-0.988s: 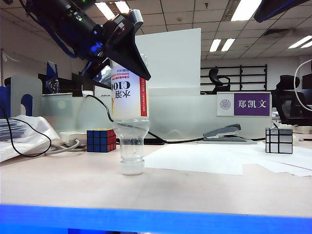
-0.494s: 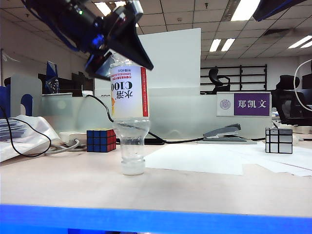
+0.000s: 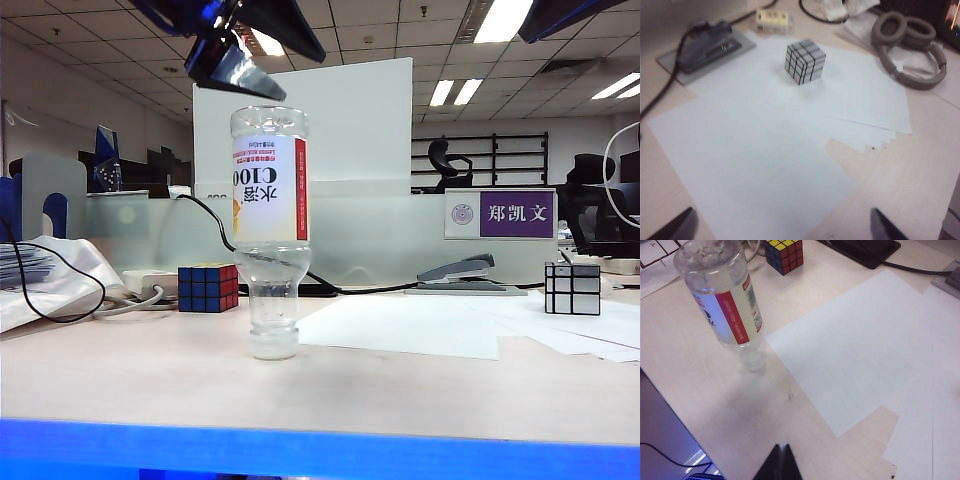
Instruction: Flip the plastic bottle upside down.
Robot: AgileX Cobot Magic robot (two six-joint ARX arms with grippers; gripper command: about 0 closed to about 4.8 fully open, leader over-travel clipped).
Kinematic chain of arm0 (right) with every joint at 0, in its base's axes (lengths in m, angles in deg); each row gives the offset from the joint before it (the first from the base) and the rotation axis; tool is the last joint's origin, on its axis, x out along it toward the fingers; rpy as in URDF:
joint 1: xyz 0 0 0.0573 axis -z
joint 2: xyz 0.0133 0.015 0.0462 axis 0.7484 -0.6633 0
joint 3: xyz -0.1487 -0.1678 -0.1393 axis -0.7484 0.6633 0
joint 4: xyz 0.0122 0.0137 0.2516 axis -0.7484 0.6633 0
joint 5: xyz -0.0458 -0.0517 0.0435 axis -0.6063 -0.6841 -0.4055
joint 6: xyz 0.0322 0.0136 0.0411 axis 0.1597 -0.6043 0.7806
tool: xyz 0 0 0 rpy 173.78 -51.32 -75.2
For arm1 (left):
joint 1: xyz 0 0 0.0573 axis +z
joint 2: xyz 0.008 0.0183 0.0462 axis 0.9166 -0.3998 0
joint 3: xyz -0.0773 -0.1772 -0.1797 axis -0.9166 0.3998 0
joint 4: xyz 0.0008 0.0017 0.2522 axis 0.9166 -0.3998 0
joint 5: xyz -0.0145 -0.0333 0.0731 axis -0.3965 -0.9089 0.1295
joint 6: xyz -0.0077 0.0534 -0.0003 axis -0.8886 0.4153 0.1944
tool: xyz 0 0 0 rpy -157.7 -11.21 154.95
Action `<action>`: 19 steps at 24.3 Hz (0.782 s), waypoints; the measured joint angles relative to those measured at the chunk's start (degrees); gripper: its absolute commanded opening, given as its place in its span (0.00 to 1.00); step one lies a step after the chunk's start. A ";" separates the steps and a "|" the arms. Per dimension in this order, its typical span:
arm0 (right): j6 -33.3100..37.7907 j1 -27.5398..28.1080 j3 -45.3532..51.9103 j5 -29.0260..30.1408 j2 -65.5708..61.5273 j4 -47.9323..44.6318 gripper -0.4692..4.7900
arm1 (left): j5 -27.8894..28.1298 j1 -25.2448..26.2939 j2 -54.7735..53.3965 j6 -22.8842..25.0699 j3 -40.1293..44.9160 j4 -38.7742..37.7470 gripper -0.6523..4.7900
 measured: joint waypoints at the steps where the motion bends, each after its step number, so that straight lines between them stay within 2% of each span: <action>1: 0.00 0.00 0.00 0.00 0.00 -0.02 0.08 | 0.00 0.00 0.02 0.00 -0.59 -0.04 1.00; 3: 0.00 -0.02 0.00 0.00 0.00 -0.04 0.08 | -0.02 0.00 0.02 0.00 -2.01 -0.98 1.00; 4: 0.00 0.00 0.00 0.00 0.02 -0.07 0.08 | -0.02 0.00 0.02 0.00 -2.78 -1.29 0.84; 5: 0.00 -0.02 0.00 0.02 0.00 -0.07 0.08 | -0.11 0.02 0.15 0.02 -3.61 -1.44 0.31; 6: 0.00 -0.02 0.00 0.00 0.00 -0.07 0.08 | -0.11 0.02 0.35 0.07 -3.93 -1.44 0.15; 7: 0.00 -0.02 0.00 0.02 0.02 -0.13 0.08 | -0.15 0.02 1.05 0.02 -4.33 -1.60 0.11; 10: 0.04 0.00 0.02 0.00 0.72 -1.27 0.08 | 0.02 0.02 5.55 0.00 -4.35 0.61 0.11; 19: 1.84 0.00 0.02 0.04 7.34 -8.17 0.08 | 10.23 0.09 29.33 -0.17 -4.68 2.21 0.11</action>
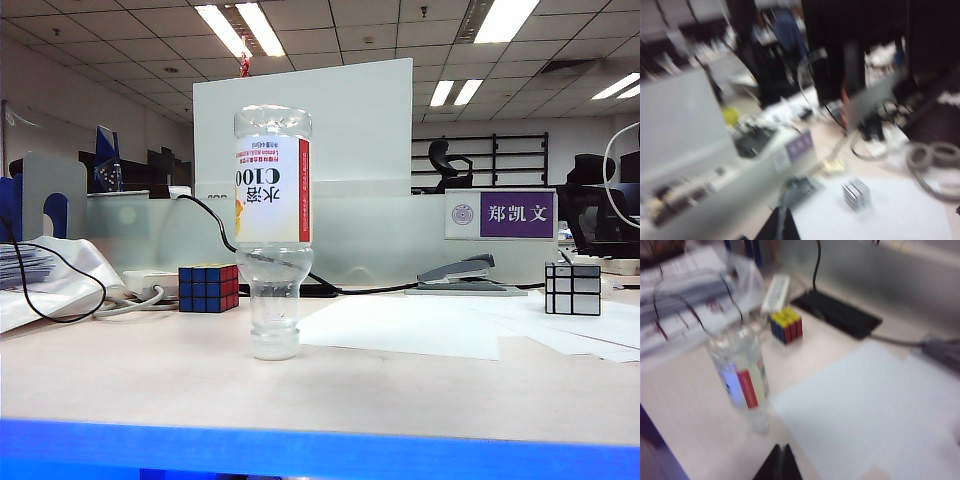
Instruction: Flip the plastic bottle upside down.
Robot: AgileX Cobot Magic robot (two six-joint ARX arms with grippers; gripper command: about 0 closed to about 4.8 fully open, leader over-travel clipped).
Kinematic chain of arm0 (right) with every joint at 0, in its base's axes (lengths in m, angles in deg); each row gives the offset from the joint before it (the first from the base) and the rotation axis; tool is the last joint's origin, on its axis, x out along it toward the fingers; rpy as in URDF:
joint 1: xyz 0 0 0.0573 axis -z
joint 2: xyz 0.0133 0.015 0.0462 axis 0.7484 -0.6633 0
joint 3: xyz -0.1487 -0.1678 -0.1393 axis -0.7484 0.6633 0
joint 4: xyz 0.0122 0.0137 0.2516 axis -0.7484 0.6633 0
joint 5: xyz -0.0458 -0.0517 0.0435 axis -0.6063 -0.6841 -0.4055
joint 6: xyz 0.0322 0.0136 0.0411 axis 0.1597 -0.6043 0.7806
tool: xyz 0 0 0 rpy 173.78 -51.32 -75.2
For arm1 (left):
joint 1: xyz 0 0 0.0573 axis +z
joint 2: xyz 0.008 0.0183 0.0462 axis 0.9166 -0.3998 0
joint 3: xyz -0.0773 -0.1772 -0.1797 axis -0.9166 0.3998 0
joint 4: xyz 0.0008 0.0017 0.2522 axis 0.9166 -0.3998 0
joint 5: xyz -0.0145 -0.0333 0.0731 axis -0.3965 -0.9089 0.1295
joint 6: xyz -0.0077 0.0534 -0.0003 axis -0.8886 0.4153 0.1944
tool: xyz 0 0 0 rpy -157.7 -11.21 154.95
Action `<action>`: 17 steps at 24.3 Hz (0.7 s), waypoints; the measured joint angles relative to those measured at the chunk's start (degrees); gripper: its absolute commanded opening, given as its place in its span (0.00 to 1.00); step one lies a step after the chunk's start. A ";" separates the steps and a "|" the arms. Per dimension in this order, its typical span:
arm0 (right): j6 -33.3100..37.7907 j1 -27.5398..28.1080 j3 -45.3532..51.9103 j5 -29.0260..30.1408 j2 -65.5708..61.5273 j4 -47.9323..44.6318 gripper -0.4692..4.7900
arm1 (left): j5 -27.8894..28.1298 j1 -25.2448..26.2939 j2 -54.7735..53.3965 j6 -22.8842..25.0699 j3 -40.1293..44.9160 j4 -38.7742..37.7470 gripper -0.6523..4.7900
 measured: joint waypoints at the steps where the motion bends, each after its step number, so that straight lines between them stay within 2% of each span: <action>1: 0.87 0.00 -0.02 0.04 2.27 -1.53 0.08 | 3.21 0.00 4.22 0.04 0.00 -2.23 0.11; 5: 1.90 0.09 -0.02 0.02 10.67 -6.03 0.08 | 9.70 -0.02 16.17 1.55 0.66 -10.80 0.11; 8: 1.92 0.09 -0.24 0.00 16.00 -9.70 0.08 | 14.05 0.00 24.96 1.29 3.61 -14.45 0.11; 9: 1.95 0.09 -0.13 0.00 18.45 -10.23 0.08 | 16.92 0.00 30.16 0.24 6.27 -16.44 0.11; 12: 2.32 0.09 -0.11 0.00 22.58 -10.67 0.08 | 19.43 0.00 39.69 -2.14 13.18 -19.58 0.11; 14: 2.78 0.09 -0.11 -1.42 24.17 -10.80 0.08 | 19.45 0.00 46.86 -4.22 18.80 -19.28 0.11; 17: 3.69 0.11 -0.09 -2.97 24.30 -10.10 0.08 | 20.50 0.00 58.45 -9.88 29.00 -16.00 0.11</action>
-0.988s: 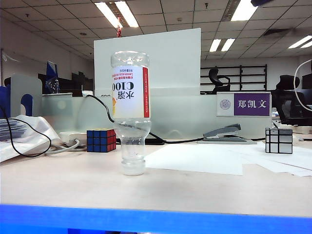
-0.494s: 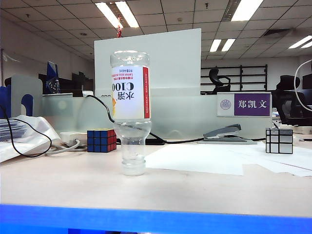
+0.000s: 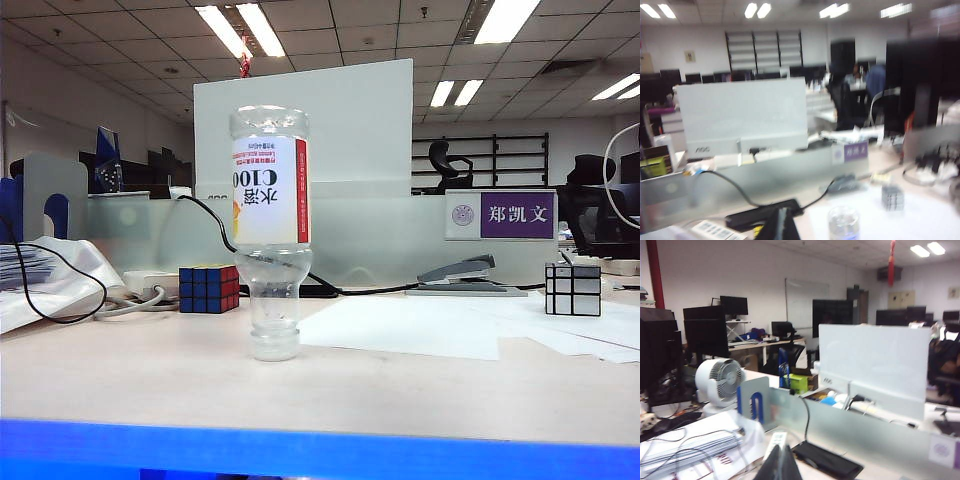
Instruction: Flip the plastic bottle upside down.
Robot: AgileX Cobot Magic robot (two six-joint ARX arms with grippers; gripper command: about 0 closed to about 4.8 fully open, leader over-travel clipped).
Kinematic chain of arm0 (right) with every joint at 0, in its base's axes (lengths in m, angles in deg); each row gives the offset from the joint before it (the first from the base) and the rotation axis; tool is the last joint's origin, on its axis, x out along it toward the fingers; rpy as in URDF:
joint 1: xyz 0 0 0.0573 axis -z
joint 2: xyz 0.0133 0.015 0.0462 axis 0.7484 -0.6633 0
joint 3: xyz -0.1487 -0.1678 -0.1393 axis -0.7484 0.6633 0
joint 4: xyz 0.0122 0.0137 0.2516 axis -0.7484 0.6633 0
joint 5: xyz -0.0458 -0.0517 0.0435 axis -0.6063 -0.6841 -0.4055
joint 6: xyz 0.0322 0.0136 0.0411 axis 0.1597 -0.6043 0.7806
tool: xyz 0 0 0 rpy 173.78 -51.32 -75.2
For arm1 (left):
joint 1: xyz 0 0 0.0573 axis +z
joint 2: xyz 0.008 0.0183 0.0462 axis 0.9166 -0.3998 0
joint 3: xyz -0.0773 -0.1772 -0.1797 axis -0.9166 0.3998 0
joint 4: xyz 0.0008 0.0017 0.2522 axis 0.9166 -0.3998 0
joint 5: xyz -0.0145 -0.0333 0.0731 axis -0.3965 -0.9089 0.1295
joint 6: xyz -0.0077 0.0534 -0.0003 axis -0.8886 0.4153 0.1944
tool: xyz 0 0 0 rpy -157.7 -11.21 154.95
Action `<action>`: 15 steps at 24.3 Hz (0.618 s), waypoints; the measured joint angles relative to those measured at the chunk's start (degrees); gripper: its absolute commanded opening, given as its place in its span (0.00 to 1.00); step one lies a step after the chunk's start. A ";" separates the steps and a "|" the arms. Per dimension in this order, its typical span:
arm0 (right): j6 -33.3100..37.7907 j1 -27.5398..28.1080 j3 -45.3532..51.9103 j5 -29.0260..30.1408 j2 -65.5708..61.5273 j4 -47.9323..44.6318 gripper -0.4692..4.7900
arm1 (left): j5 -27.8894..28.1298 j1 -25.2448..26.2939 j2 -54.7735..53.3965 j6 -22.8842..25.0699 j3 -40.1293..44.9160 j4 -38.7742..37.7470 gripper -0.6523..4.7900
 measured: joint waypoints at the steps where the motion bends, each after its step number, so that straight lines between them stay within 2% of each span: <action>1: 0.39 0.00 0.07 0.04 0.00 0.07 0.08 | 0.57 -0.02 2.23 -1.51 2.38 0.52 0.11; 2: 0.74 -0.02 0.17 0.44 0.00 0.00 0.08 | 1.73 -0.04 5.35 -3.80 5.86 0.28 0.11; 4: 0.96 -0.02 1.51 1.95 0.22 -2.71 0.08 | 2.14 0.02 4.94 -6.82 8.26 -1.73 0.11; 5: 0.98 -0.11 2.58 2.08 0.66 -4.24 0.08 | 1.62 -0.02 5.07 -7.02 8.96 -2.45 0.11; 8: 1.81 -0.07 7.78 4.39 3.15 -12.66 0.08 | -0.52 0.00 5.09 -7.04 14.34 -0.26 0.11; 15: 5.92 -0.02 20.39 4.44 3.58 -16.31 0.08 | -1.84 0.00 5.14 -10.95 28.17 9.31 0.11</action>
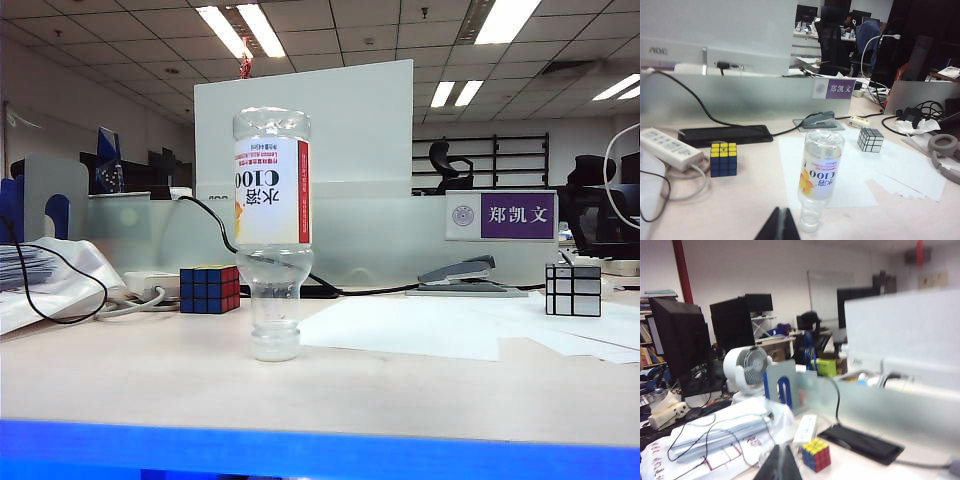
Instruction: Flip the plastic bottle upside down.
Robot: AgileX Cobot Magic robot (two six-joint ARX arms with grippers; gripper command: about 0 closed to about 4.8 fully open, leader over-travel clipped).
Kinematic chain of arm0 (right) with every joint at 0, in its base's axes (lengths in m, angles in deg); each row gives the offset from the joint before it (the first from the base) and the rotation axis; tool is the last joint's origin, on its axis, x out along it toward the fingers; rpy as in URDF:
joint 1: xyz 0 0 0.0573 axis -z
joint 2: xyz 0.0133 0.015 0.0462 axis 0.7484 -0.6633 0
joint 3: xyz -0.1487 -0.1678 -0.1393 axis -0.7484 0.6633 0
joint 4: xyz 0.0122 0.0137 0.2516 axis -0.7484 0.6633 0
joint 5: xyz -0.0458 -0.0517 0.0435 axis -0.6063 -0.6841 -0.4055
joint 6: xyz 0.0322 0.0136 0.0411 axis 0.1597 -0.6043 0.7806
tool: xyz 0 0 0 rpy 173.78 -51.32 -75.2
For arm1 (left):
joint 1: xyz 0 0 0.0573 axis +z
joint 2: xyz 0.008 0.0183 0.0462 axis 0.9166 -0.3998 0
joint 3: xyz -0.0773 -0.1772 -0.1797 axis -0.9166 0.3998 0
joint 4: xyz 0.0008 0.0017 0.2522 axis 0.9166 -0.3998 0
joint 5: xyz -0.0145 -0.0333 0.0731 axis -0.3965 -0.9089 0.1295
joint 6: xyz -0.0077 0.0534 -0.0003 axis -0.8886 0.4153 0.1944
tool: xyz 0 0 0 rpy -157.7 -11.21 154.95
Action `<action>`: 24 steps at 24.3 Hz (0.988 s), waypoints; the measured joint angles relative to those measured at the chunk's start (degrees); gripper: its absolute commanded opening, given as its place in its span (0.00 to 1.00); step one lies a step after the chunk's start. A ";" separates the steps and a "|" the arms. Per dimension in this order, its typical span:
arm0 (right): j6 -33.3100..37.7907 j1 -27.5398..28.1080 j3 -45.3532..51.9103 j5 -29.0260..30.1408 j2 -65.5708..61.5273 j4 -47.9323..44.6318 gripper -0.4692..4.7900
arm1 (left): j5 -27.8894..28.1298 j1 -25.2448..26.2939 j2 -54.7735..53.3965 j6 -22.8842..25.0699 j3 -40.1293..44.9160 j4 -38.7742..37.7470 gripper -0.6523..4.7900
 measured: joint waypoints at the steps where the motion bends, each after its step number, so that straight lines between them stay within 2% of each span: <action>1: 0.44 0.00 2.97 0.00 0.00 -2.67 0.08 | -0.07 0.00 0.00 -1.27 3.65 2.86 0.11; 4: 0.74 0.00 10.45 0.02 -0.02 -9.94 0.08 | -1.84 0.00 0.04 -3.28 10.34 7.78 0.11; 8: 1.05 0.04 19.26 -0.31 -0.07 -20.46 0.08 | -5.84 0.00 0.07 -3.48 18.08 15.69 0.11; 14: 1.05 0.07 23.04 -3.85 -0.02 -21.86 0.08 | -3.65 0.00 0.07 -3.54 21.70 20.94 0.11; 19: 1.05 0.11 25.46 -5.16 -0.04 -21.84 0.08 | -7.76 0.00 0.09 -3.48 28.28 26.29 0.11; 24: 0.83 0.15 27.58 -5.25 -0.09 -21.81 0.08 | -7.45 0.00 0.09 -2.99 31.91 27.43 0.11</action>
